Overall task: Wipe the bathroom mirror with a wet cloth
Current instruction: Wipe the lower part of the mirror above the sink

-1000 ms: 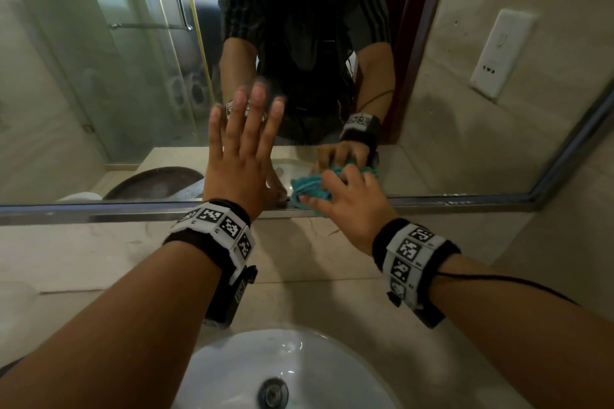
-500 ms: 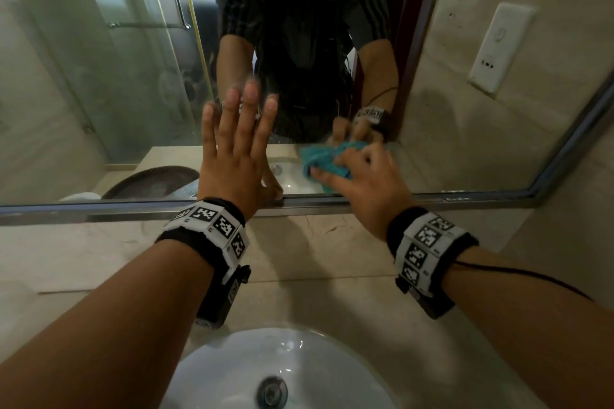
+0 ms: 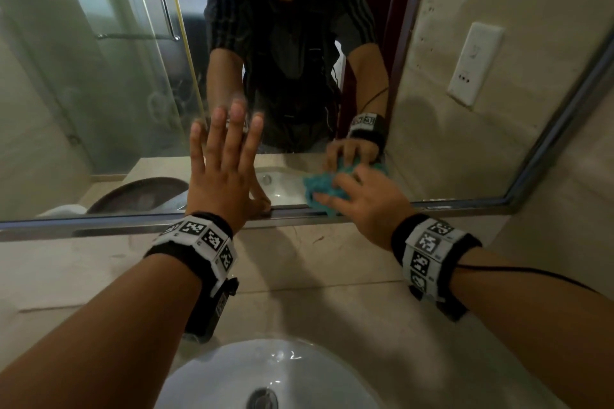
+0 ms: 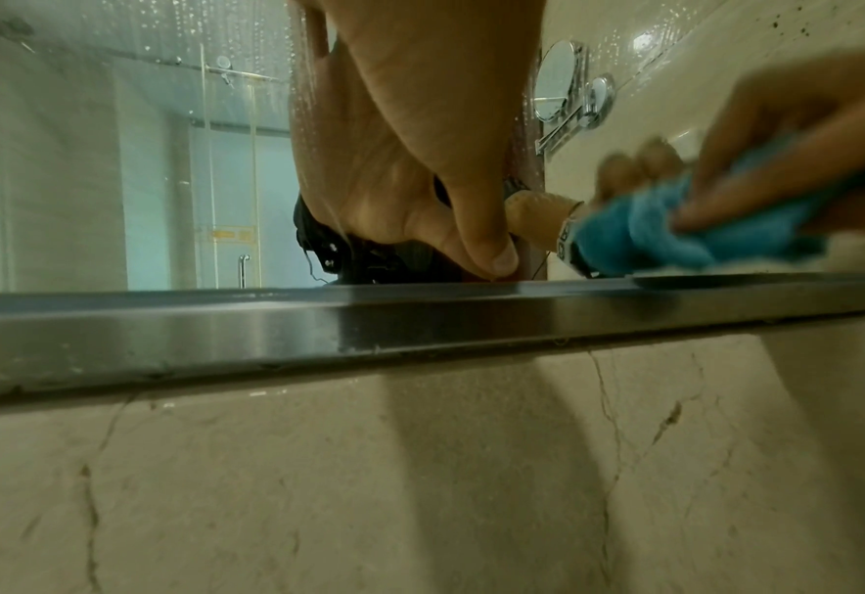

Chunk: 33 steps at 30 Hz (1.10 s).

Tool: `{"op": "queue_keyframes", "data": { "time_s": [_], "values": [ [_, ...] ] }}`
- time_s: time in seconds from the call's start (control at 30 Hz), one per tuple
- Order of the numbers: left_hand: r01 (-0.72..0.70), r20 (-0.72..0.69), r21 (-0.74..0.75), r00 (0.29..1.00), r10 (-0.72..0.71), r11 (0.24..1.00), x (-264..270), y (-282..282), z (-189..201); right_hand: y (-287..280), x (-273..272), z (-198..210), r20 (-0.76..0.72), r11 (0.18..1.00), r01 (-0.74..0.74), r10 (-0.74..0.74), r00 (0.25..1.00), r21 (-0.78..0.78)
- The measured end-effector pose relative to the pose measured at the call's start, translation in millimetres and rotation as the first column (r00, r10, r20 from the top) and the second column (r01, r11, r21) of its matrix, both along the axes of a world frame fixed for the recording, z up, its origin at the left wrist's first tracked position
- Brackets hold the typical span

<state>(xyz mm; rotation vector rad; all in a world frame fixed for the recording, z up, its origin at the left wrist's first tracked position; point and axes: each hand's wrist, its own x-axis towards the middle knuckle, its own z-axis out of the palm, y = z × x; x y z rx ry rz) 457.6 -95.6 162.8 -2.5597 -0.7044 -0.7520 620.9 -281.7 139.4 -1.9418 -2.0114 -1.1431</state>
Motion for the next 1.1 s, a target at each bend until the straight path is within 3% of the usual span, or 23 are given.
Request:
{"op": "queue_keyframes", "data": {
  "time_s": [0.13,0.2,0.4,0.6,0.67,0.77,0.83,0.93,1.0,1.1],
  "values": [
    [-0.011,-0.012,0.01,1.0,0.011,1.0,0.4,1.0,-1.6,24.3,-6.2,44.5,-0.185,0.937,0.157,-0.102,0.977,0.312],
    [-0.007,-0.006,0.019,1.0,0.007,1.0,0.2,2.0,-3.2,32.0,-11.6,43.9,-0.28,0.906,0.21,-0.108,0.954,0.367],
    [0.008,-0.016,-0.021,1.0,-0.008,1.0,-1.1,1.8,-3.2,7.4,-10.4,-32.4,-0.174,0.988,0.107,-0.087,0.981,0.112],
    [-0.003,-0.039,-0.071,0.999,0.001,0.997,-7.3,-9.7,4.8,-5.1,-22.2,-36.4,-0.383,0.981,0.191,-0.159,0.91,0.045],
    [-0.022,-0.068,-0.133,0.998,0.013,0.991,-13.0,-19.8,11.6,-15.7,-32.1,-32.0,-0.485,0.976,0.208,-0.21,0.849,-0.06],
    [0.002,-0.155,-0.304,0.987,-0.052,0.953,-27.2,-39.7,30.7,-41.2,-50.5,-9.8,-0.645,0.947,0.215,-0.321,0.693,-0.24],
    [0.039,-0.213,-0.401,0.968,-0.135,0.915,-41.7,-54.9,47.2,-55.9,-66.4,11.7,-0.787,0.962,0.203,-0.268,0.556,-0.185],
    [0.187,-0.086,-0.508,0.96,-0.266,0.841,-65.6,-74.1,63.7,-72.8,-95.2,48.6,-0.931,0.963,0.256,-0.17,0.324,-0.087],
    [0.326,0.077,-0.594,0.933,-0.352,0.735,-83.9,-91.4,63.9,-80.4,-116.8,64.4,-0.958,0.966,0.257,-0.11,0.263,-0.04],
    [0.432,0.261,-0.788,0.88,-0.398,0.439,-105.5,-117.8,59.8,-87.2,-148.5,76.3,-0.977,0.972,0.236,-0.036,0.21,0.015]
  ]
}}
